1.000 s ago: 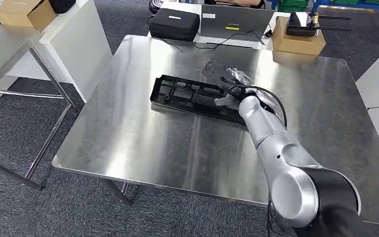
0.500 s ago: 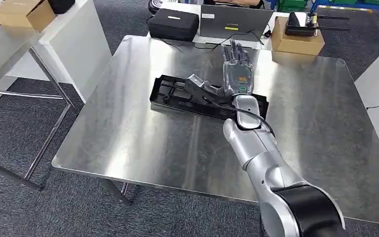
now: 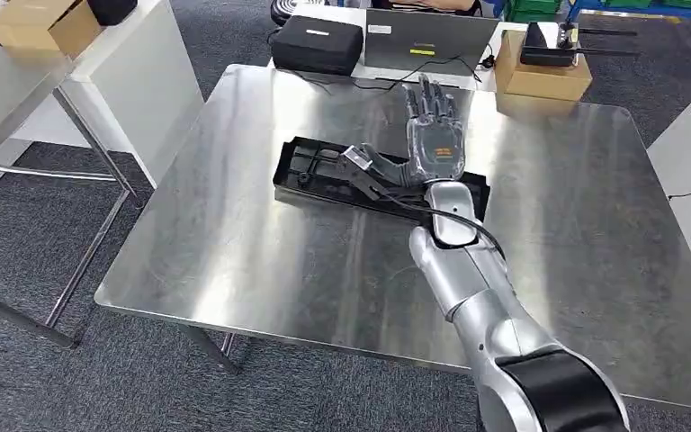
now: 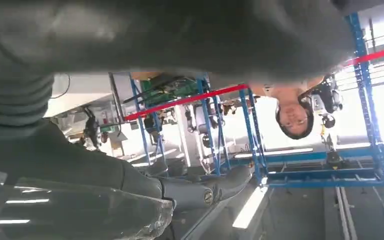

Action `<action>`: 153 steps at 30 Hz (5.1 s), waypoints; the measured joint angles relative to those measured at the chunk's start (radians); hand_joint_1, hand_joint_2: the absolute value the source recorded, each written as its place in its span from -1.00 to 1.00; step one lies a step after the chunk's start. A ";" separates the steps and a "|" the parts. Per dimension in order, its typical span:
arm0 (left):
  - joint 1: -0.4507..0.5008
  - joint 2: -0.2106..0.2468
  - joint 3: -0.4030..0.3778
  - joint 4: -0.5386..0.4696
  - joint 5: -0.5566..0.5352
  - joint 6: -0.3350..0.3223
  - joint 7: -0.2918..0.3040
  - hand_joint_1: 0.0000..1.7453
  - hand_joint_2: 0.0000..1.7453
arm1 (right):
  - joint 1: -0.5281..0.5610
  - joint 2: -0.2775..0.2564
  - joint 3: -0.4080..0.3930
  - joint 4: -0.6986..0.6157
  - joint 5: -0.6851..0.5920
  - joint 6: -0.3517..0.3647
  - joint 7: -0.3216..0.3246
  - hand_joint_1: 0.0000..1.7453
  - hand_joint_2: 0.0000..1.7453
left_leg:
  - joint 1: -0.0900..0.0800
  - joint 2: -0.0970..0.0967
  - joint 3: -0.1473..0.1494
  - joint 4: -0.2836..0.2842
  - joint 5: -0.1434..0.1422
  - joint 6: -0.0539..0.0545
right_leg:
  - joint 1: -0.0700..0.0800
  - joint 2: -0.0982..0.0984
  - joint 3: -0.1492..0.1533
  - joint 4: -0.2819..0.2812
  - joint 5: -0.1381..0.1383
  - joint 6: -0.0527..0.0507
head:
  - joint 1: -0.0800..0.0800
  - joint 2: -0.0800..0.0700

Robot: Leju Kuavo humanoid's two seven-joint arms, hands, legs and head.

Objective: Take the parts from the cabinet and place them on the table.

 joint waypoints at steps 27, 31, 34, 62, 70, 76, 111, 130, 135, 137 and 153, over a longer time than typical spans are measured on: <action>-0.002 -0.003 -0.001 0.000 -0.039 -0.021 0.014 -1.00 -1.00 | 0.062 -0.072 0.000 -0.083 0.003 0.028 0.022 -1.00 -1.00 | -0.002 0.006 -0.009 0.005 0.025 0.003 | -0.008 0.000 0.057 0.015 -0.057 0.011 | 0.013 0.000; -0.004 -0.005 -0.005 0.000 -0.051 -0.027 0.019 -1.00 -1.00 | 0.072 -0.082 -0.001 -0.091 0.005 0.035 0.025 -1.00 -1.00 | 0.012 0.006 -0.109 0.302 -0.172 -0.032 | -0.003 -0.004 -0.001 0.021 -0.015 -0.034 | -0.008 0.000; -0.010 -0.005 -0.011 0.000 -0.056 -0.031 0.023 -1.00 -1.00 | 0.077 -0.090 -0.006 -0.093 0.005 0.035 0.030 -1.00 -1.00 | 0.011 0.006 0.039 0.093 -0.077 -0.021 | -0.002 -0.004 -0.016 0.022 0.000 -0.025 | -0.008 0.000; -0.030 -0.010 -0.042 -0.002 -0.082 -0.036 0.047 -1.00 -1.00 | 0.125 -0.130 -0.044 -0.156 0.013 0.062 0.029 -1.00 -1.00 | 0.014 0.007 -0.125 0.302 -0.110 -0.041 | 0.001 -0.015 0.012 0.004 -0.011 -0.036 | -0.008 0.000; -0.031 -0.007 -0.043 -0.003 -0.074 -0.033 0.050 -1.00 -1.00 | 0.117 -0.117 -0.043 -0.154 0.017 0.062 0.015 -1.00 -1.00 | 0.002 0.001 0.082 -0.001 -0.057 -0.007 | 0.003 -0.017 -0.036 0.002 0.056 0.016 | -0.006 0.000; -0.030 -0.006 -0.043 -0.003 -0.066 -0.031 0.050 -1.00 -1.00 | 0.112 -0.116 -0.043 -0.142 0.015 0.060 0.005 -1.00 -1.00 | 0.001 0.008 0.010 -0.011 0.015 0.034 | 0.001 -0.012 -0.152 0.338 -0.141 0.004 | 0.010 0.000; -0.009 -0.008 -0.042 -0.004 -0.063 -0.019 0.062 -1.00 -1.00 | 0.086 -0.093 -0.043 -0.019 -0.007 0.010 -0.006 -1.00 -1.00 | 0.011 0.008 -0.120 0.027 0.101 0.015 | -0.003 -0.014 0.043 0.186 -0.095 0.028 | 0.012 0.000; -0.003 -0.011 -0.032 -0.007 -0.054 -0.030 0.059 -1.00 -1.00 | 0.555 -0.097 -0.228 0.215 -0.591 -0.149 -0.210 -1.00 -1.00 | 0.014 -0.001 0.069 0.032 -0.085 -0.018 | 0.011 -0.031 -0.034 0.039 0.016 -0.003 | -0.006 0.000; 0.006 -0.012 -0.026 -0.005 -0.053 -0.030 0.061 -1.00 -1.00 | 0.689 -0.103 -0.314 0.345 -0.639 -0.046 -0.053 -1.00 -1.00 | 0.011 0.007 0.008 0.021 -0.023 0.028 | 0.001 -0.017 -0.089 0.124 -0.092 -0.003 | 0.002 0.000; 0.006 -0.013 -0.026 -0.005 -0.051 -0.030 0.061 -1.00 -1.00 | 0.726 -0.102 -0.335 0.380 -0.652 0.015 0.004 -1.00 -1.00 | 0.008 0.007 -0.028 0.021 -0.001 0.029 | 0.001 -0.015 -0.122 0.275 -0.195 -0.009 | 0.005 0.000; 0.009 -0.016 -0.112 -0.003 -0.208 -0.016 0.358 -1.00 -1.00 | 0.830 -0.050 -0.366 0.461 -0.553 0.432 0.308 -1.00 -1.00 | 0.012 0.004 -0.197 0.287 -0.092 -0.055 | 0.017 -0.038 0.169 -0.014 -0.150 -0.064 | -0.004 0.000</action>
